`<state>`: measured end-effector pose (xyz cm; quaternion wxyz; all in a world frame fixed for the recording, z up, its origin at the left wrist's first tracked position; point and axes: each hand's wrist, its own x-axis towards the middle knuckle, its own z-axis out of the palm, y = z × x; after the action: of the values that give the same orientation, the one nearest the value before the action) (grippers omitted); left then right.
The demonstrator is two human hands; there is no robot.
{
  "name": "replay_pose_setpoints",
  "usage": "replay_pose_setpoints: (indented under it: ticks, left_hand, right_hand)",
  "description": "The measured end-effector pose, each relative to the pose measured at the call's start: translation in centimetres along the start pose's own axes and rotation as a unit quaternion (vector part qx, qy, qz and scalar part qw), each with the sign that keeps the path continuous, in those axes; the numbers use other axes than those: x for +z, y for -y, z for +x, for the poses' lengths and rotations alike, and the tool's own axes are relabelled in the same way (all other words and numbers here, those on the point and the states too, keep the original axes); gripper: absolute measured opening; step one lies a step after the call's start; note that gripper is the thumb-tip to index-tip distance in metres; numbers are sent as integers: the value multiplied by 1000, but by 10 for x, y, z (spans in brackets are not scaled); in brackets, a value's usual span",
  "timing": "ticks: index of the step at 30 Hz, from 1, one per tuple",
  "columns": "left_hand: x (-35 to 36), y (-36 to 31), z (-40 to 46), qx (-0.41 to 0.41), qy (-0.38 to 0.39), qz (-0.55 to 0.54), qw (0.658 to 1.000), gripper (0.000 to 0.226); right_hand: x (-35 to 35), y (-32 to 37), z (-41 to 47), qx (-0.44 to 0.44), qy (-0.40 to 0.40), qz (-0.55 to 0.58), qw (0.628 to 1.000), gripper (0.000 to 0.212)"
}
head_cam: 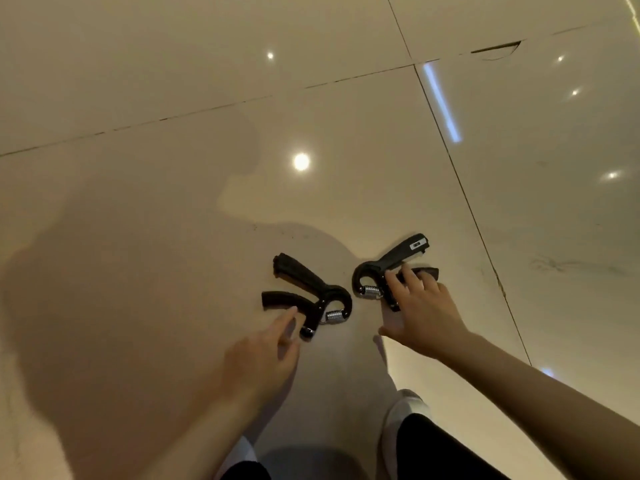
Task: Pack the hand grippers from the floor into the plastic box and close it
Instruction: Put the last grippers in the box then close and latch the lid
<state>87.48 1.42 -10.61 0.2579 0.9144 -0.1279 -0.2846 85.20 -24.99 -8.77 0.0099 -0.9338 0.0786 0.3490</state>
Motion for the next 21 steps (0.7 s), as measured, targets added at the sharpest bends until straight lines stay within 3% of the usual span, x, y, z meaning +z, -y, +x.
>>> replay_pose_setpoints:
  ticks: [3,5,8,11,14,17,21]
  left_hand:
    - [-13,14,22,104,-91,65,988,47]
    - [-16,21,36,162,-94,146,971,57]
    - [-13,27,54,202,-15,251,947,88]
    - [-19,34,74,223,31,300,927,105]
    - [-26,34,87,245,38,287,925,90]
    - [-26,28,80,232,39,218,947,76]
    - [-19,26,46,182,16,116,976,79]
  right_hand:
    - [2,-2,-9,-25,-48,20,998,74]
    - [1,-12,-11,-37,-90,40,994,64]
    - [5,-39,-5,-47,-124,24,991,80]
    - [13,-57,5,-50,-75,-13,996,100]
    - [20,-70,13,-81,-83,-10,993,91]
    - [19,-76,16,-99,-115,-8,988,81]
    - [28,-69,3,-82,-136,60,985,74]
